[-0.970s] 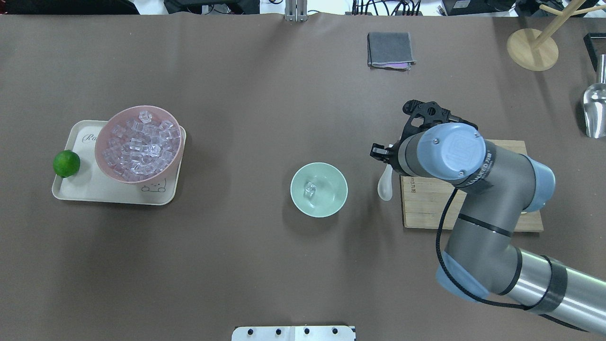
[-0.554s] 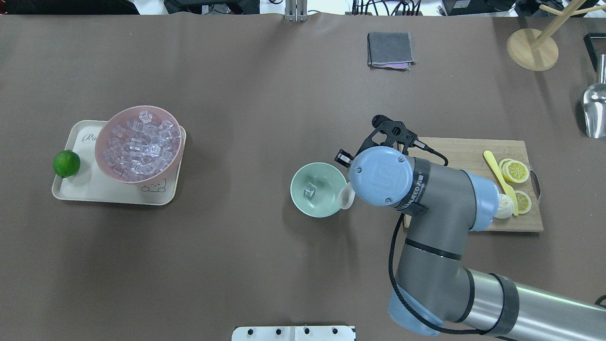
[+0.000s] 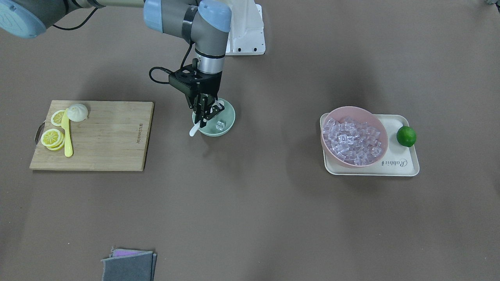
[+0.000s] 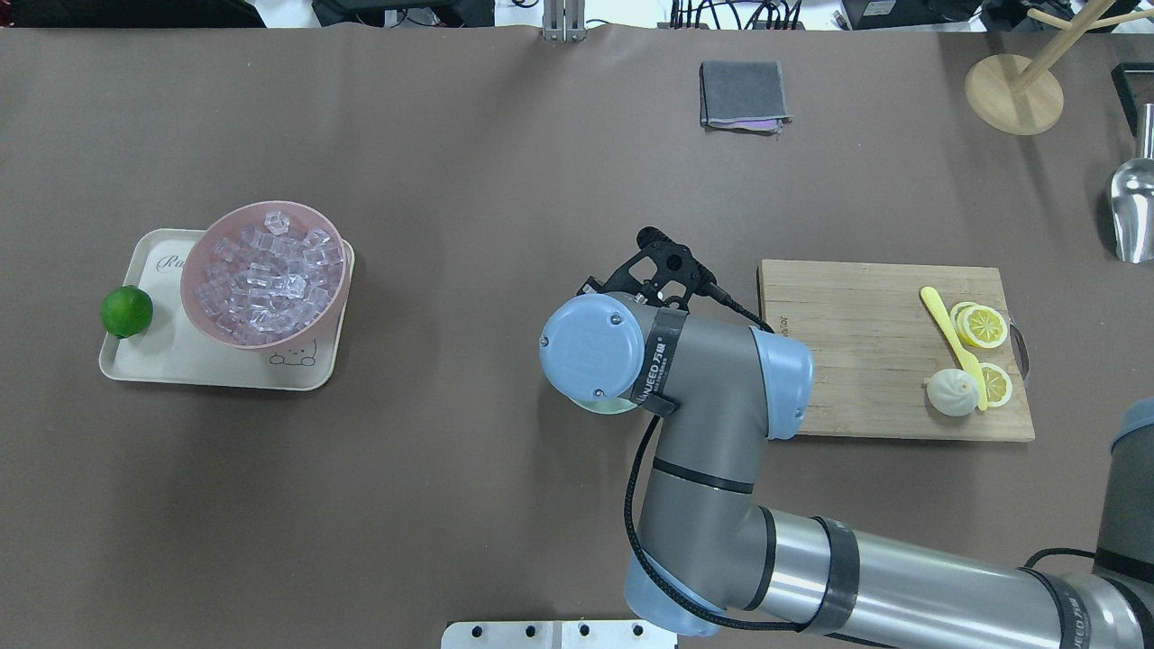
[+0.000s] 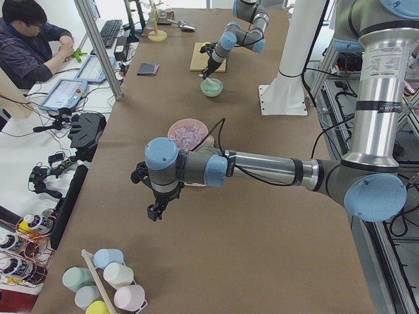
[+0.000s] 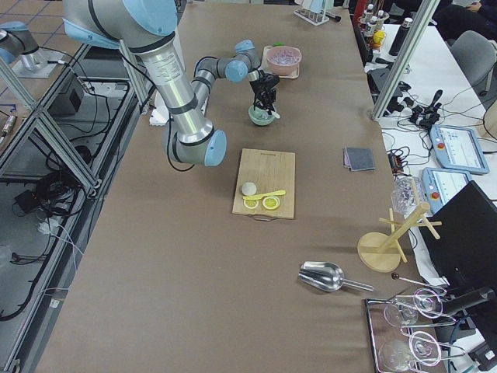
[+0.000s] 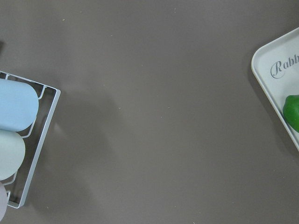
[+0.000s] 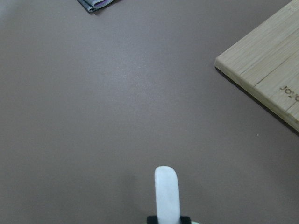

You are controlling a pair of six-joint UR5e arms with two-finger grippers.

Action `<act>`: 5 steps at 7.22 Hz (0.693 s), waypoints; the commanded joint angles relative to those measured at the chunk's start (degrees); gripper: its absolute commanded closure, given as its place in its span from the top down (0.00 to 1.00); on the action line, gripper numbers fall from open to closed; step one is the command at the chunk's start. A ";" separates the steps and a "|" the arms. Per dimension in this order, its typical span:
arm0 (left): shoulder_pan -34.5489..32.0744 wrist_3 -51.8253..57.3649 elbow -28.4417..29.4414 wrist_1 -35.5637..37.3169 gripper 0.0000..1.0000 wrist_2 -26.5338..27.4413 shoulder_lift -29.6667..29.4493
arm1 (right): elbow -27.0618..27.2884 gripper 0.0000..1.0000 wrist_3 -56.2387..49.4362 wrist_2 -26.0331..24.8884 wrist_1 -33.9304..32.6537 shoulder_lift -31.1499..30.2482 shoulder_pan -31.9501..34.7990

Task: Put spoon and ice into bowl

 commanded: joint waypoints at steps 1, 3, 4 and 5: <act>0.00 0.00 -0.21 -0.09 0.98 0.00 0.26 | -1.77 0.00 0.33 -0.94 -0.15 0.90 -0.11; 0.00 0.00 -0.21 -0.09 0.98 -0.26 0.26 | -1.77 0.98 -0.37 -2.95 -1.29 0.37 -0.11; 0.00 0.09 0.14 -0.09 0.98 -1.66 0.35 | -1.16 1.00 -1.77 -4.54 -2.95 0.89 -0.11; -0.09 0.17 -0.03 -0.70 0.98 -1.84 0.35 | 0.07 1.00 -3.96 -4.81 -3.05 0.38 -0.11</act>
